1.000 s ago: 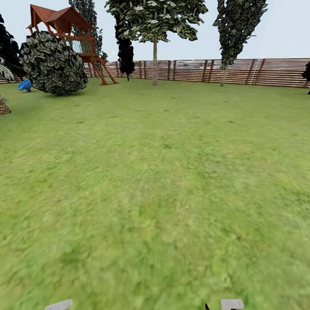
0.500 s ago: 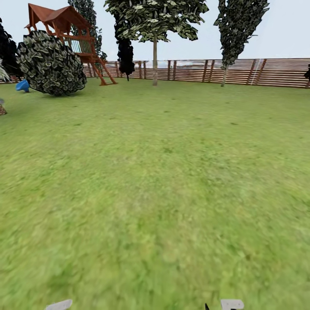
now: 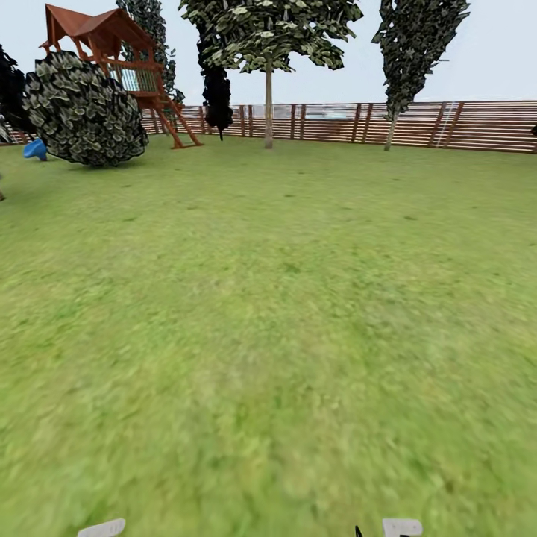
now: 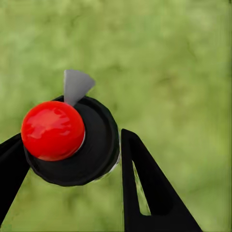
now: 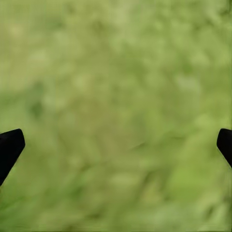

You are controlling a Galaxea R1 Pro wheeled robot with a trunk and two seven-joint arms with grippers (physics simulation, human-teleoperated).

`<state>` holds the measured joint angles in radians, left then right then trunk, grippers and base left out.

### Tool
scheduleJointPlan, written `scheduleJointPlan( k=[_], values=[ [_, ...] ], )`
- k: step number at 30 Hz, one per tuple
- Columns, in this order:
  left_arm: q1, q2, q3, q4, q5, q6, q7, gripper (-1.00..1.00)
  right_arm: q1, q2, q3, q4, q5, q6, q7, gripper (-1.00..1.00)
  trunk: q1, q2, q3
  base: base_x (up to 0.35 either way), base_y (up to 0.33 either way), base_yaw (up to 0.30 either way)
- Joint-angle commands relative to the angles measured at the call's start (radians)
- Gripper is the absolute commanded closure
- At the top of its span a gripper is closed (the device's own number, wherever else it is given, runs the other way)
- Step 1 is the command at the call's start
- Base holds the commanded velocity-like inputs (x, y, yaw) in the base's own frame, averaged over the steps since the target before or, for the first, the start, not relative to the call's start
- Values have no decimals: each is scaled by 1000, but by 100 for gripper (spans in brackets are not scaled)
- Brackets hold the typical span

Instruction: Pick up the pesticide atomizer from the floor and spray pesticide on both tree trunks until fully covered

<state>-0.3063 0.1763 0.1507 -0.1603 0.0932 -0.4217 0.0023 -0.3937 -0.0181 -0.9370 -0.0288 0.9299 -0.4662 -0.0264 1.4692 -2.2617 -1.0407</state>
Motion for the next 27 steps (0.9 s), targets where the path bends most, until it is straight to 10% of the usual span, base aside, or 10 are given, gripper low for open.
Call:
scheduleJointPlan(
  k=[1, 27],
  values=[
    [-1, 0, -3, 1, 10, -3, -1, 100, -1, 0, -8, 1, 10, -3, -3, -100, 0, 0, -1, 341, 0, 0],
    [-1, 0, -3, 1, 10, -3, -1, 100, -1, 0, -8, 1, 10, -2, -3, -100, 0, 0, -1, 341, 0, 0]
  ],
)
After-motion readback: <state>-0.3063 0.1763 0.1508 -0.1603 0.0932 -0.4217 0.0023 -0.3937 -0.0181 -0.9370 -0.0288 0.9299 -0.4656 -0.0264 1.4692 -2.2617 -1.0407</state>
